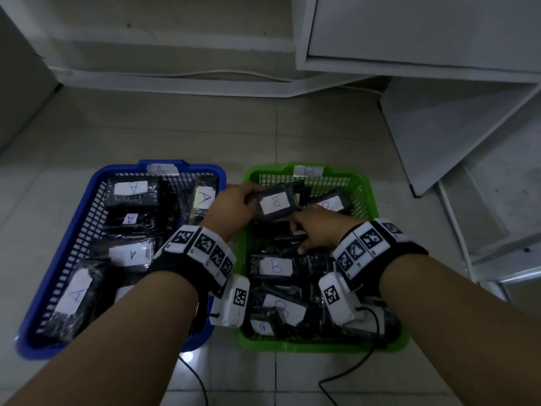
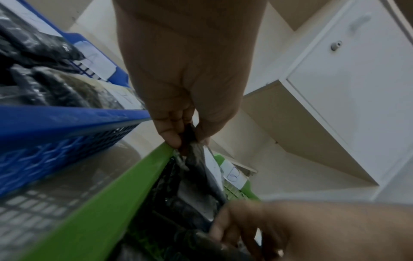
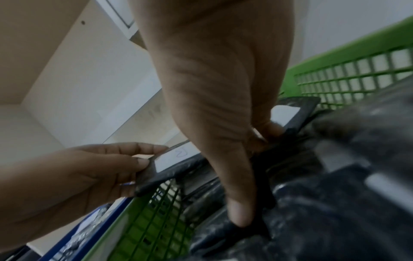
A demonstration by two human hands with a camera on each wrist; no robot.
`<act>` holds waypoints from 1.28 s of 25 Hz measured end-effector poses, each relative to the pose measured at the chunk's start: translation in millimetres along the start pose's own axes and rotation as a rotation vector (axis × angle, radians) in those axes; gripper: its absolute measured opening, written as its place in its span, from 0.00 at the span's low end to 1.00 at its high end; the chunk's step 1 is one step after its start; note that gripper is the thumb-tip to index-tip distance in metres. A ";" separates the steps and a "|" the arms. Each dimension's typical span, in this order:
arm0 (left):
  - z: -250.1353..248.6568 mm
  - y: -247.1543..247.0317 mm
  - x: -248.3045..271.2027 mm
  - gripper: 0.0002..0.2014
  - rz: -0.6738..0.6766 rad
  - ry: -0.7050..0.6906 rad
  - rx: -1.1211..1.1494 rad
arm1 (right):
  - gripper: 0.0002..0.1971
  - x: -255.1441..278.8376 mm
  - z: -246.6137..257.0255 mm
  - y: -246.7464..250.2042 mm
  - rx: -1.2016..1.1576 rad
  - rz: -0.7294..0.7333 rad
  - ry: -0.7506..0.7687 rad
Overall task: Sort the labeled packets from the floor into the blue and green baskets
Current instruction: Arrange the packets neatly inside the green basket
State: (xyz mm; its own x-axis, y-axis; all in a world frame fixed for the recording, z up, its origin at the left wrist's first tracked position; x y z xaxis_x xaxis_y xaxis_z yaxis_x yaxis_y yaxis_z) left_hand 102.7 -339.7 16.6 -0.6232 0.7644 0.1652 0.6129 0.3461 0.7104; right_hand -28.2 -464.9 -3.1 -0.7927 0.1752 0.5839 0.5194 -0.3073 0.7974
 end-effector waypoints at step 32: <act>22.6 5.6 3.8 0.17 -0.029 0.134 0.416 | 0.45 8.9 42.6 -14.7 0.085 0.085 0.130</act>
State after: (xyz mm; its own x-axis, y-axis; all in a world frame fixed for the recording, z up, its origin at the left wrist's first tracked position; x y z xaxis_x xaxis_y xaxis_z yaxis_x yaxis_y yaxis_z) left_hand 114.7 -322.6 5.7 -0.6836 0.6833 0.2563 0.7208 0.5770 0.3840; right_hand -29.3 -419.0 -3.1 -0.7766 0.0275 0.6294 0.6071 -0.2344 0.7593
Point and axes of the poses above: each hand's wrist, its own x-axis away from the middle knuckle, its own y-axis out of the back of the hand, z = x × y, the point moved 3 cm from there along -x, towards the middle knuckle, and after that the axes turned 2 degrees about y, right-handed, at the moved point
